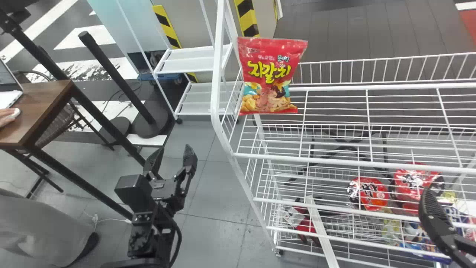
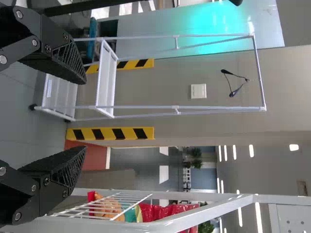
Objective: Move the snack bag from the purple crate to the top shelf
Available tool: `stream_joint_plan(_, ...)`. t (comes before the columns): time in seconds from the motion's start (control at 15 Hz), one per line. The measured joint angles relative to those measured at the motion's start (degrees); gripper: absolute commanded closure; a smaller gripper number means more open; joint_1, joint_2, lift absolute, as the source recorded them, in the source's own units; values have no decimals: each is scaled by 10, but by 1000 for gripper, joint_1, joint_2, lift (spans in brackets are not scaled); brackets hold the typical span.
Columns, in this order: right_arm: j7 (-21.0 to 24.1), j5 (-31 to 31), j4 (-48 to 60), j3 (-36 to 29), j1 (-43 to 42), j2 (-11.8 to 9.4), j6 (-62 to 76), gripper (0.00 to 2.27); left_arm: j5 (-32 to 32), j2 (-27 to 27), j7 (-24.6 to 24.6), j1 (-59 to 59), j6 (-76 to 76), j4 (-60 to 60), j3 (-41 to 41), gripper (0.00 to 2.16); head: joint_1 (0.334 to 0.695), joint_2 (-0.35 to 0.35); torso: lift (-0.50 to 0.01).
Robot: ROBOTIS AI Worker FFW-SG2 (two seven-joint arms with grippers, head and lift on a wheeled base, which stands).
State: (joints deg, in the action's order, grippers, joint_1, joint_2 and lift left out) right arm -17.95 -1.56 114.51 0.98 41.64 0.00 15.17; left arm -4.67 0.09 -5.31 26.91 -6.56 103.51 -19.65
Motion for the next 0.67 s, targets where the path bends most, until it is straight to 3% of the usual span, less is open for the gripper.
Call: stream_joint_plan(0.67,-1,-5,1,-9,11,0,16,97,-5,0,1,13,-2,6,0,431,695,350,0)
